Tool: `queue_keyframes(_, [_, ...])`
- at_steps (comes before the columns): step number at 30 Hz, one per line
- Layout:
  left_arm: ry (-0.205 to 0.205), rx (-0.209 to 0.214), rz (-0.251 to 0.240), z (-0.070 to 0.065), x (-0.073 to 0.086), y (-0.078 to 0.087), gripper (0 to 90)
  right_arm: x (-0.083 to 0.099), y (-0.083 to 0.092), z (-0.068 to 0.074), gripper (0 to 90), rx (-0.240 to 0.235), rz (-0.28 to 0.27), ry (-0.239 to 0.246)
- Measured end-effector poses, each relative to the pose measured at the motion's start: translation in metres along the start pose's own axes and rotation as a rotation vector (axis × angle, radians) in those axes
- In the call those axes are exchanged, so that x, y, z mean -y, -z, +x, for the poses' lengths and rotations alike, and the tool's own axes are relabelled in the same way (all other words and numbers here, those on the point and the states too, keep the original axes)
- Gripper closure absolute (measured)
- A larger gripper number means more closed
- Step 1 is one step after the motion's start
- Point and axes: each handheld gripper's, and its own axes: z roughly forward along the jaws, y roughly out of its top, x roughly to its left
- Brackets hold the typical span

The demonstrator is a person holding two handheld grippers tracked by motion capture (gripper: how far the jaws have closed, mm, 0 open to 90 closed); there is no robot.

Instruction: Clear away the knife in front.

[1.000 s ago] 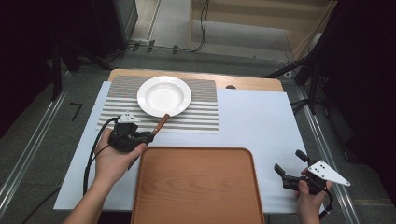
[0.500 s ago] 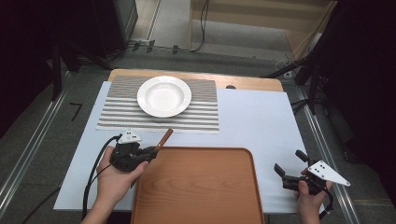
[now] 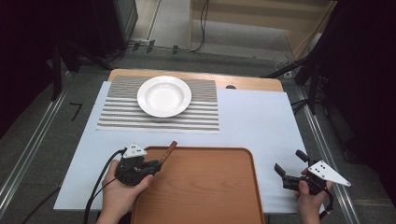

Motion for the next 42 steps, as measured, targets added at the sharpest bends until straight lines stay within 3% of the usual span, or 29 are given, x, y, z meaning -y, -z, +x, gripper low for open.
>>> queue_keyframes(7, [0.01,0.006,0.025,-0.003,0.013,-0.009,76.9,0.0,0.0,0.0,0.0,0.001,0.003,0.003])
queue_keyframes(20, [0.053,0.012,0.04,0.0,0.029,-0.013,76.8,0.0,0.0,0.0,0.0,0.003,0.005,0.002])
queue_keyframes(25, [0.05,0.009,0.044,0.0,0.032,-0.014,76.7,0.0,0.0,0.0,0.0,0.003,0.005,0.003])
queue_keyframes(33, [0.023,-0.031,0.052,-0.003,0.032,-0.017,76.4,0.0,0.0,0.0,0.0,0.003,0.005,0.003])
queue_keyframes(35, [0.028,-0.039,0.025,-0.003,0.031,-0.015,68.4,0.0,0.0,0.0,0.0,0.002,0.006,0.003])
queue_keyframes(38, [0.013,-0.056,-0.006,-0.005,0.024,-0.012,64.2,0.0,0.0,0.001,0.0,0.004,0.006,0.002])
queue_keyframes(40, [-0.029,-0.067,-0.016,-0.008,0.018,-0.01,68.5,0.0,0.0,0.001,0.0,0.003,0.005,0.006])
queue_keyframes(41, [-0.054,-0.018,-0.021,-0.01,0.015,-0.011,80.4,0.0,0.0,0.001,0.0,0.003,0.005,0.006])
queue_keyframes(42, [-0.054,-0.018,-0.021,-0.01,0.015,-0.011,86.4,0.0,0.0,0.001,0.0,0.003,0.005,0.006])
